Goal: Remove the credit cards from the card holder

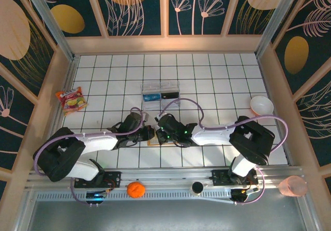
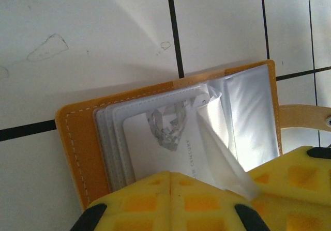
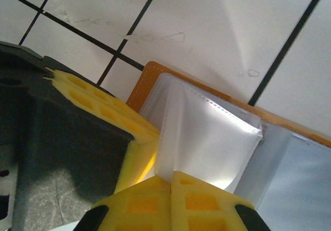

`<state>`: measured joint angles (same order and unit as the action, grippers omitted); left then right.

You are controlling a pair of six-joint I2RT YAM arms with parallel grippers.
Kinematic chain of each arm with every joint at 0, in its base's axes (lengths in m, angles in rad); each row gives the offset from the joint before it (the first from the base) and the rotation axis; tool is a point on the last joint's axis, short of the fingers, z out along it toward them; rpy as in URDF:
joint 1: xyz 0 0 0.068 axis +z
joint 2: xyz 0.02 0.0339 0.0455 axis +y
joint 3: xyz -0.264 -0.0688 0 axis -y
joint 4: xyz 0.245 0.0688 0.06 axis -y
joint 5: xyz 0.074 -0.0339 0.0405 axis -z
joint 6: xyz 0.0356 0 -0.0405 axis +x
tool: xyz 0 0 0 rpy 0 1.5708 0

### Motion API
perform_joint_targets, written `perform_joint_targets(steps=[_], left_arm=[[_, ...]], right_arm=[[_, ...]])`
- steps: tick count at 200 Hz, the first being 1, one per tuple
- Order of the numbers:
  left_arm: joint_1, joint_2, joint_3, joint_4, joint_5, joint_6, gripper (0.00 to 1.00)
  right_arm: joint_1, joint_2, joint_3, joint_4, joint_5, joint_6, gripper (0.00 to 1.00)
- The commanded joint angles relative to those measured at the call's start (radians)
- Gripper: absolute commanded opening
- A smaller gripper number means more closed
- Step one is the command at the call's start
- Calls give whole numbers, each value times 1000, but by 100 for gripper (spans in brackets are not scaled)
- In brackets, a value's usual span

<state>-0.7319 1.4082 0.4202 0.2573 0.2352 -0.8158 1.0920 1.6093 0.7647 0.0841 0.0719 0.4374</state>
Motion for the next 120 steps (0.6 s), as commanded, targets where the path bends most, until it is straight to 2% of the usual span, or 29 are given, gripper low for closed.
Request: perform_joint_targets(steps=[1, 15, 25, 69, 77, 120], left_arm=[[-3, 17, 17, -41, -1, 18, 0], [-3, 17, 18, -38, 2, 18, 0], [-2, 16, 19, -36, 2, 20, 0], [-3, 9, 42, -52, 5, 39, 0], [-2, 5, 46, -54, 8, 43, 5], [-4, -31, 94, -98, 31, 70, 18]], right_arm=[[-6, -62, -32, -65, 80, 53, 0], [-9, -90, -51, -102, 127, 84, 0], [-15, -113, -66, -133, 165, 114, 4], [-48, -219, -117, -291, 274, 242, 36], [-52, -247, -123, -313, 288, 257, 40], [-94, -390, -101, -281, 227, 152, 45]])
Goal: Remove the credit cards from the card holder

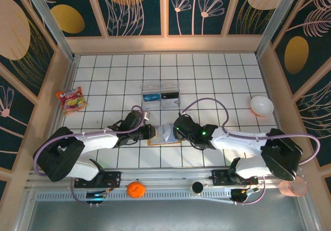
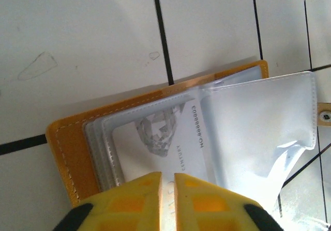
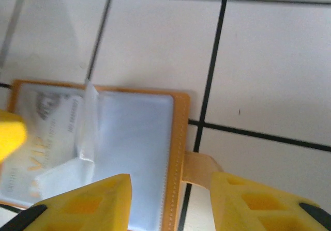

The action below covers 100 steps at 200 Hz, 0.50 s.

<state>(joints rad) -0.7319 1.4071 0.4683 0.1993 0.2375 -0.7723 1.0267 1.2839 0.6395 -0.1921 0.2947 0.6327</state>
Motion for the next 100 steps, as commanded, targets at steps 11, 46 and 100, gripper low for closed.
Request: perform_joint_targets(steps=[11, 46, 100], left_arm=[[-8, -24, 63, -49, 52, 32, 18], [-66, 52, 147, -145, 52, 67, 15], [-149, 136, 232, -157, 146, 96, 14]], right_arm=[[-46, -77, 32, 6, -21, -61, 45], [-94, -99, 28, 29, -67, -73, 43], [-116, -142, 4, 40, -86, -73, 38]])
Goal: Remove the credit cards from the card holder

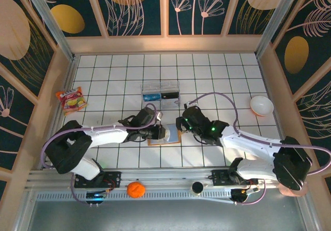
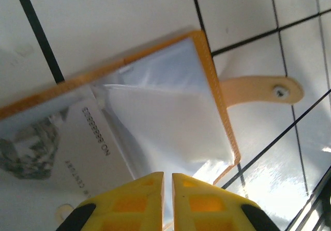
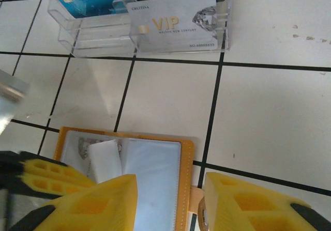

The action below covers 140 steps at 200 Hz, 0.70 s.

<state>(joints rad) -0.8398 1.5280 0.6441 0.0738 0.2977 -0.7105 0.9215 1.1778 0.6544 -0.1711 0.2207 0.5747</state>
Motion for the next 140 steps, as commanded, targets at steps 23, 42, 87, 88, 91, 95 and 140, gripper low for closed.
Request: perform_joint_targets(steps=[23, 42, 87, 88, 91, 95, 140], left_arm=[[-81, 48, 98, -31, 143, 56, 15], [-95, 98, 120, -49, 166, 70, 15], [-99, 41, 84, 136, 268, 9, 20], [-99, 36, 83, 142, 271, 6, 20], [-99, 25, 78, 167, 275, -3, 21], [-97, 8, 72, 195, 280, -12, 22], [-65, -198, 28, 171, 85, -24, 32]], right_arm=[[-21, -50, -33, 31, -25, -12, 36], [-31, -55, -47, 48, -47, -7, 34], [-52, -69, -63, 73, -93, -5, 32], [-53, -70, -64, 75, -95, -5, 32], [-56, -71, -66, 78, -101, -4, 32], [-61, -73, -70, 85, -115, -4, 32], [-96, -39, -65, 175, -326, -46, 33]])
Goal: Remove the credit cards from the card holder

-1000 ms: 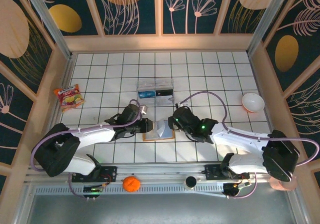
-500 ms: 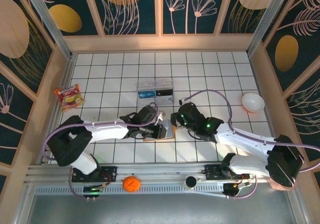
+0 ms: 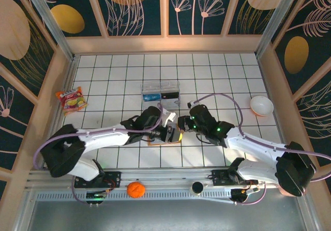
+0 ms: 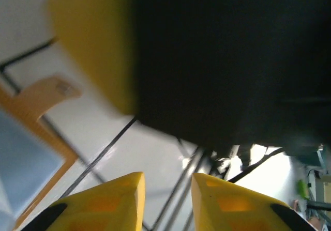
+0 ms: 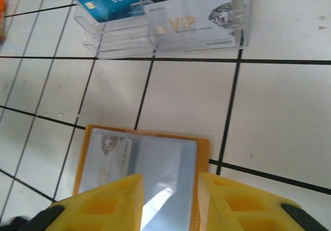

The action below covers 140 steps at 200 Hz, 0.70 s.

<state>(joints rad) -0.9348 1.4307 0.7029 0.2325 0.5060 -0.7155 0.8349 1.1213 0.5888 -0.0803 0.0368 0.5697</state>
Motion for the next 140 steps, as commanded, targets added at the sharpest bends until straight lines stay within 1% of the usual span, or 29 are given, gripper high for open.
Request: perform_joint_targets(steps=[1, 15, 30, 49, 61, 71, 83, 114, 140], left_arm=[[34, -105, -32, 6, -134, -20, 32], [85, -155, -58, -96, -255, -39, 32], [153, -177, -104, -156, -307, -56, 34], [162, -177, -139, -188, -359, -44, 36], [162, -167, -157, -187, -361, -36, 35], [162, -163, -172, -191, -380, -38, 35], [162, -147, -178, -203, -402, -33, 33], [162, -70, -184, -205, -416, -30, 22], [162, -14, -186, -181, -404, -30, 13]], right_arm=[[-10, 19, 2, 86, -149, -42, 33], [-10, 66, 26, 117, -246, -66, 28], [-8, 134, 55, 142, -334, -71, 24], [6, 219, 81, 179, -418, -71, 23], [26, 268, 104, 183, -451, -79, 23], [47, 310, 131, 168, -453, -94, 22], [69, 359, 168, 131, -428, -110, 21], [79, 459, 222, 57, -370, -98, 17], [90, 472, 196, -5, -299, -69, 16]])
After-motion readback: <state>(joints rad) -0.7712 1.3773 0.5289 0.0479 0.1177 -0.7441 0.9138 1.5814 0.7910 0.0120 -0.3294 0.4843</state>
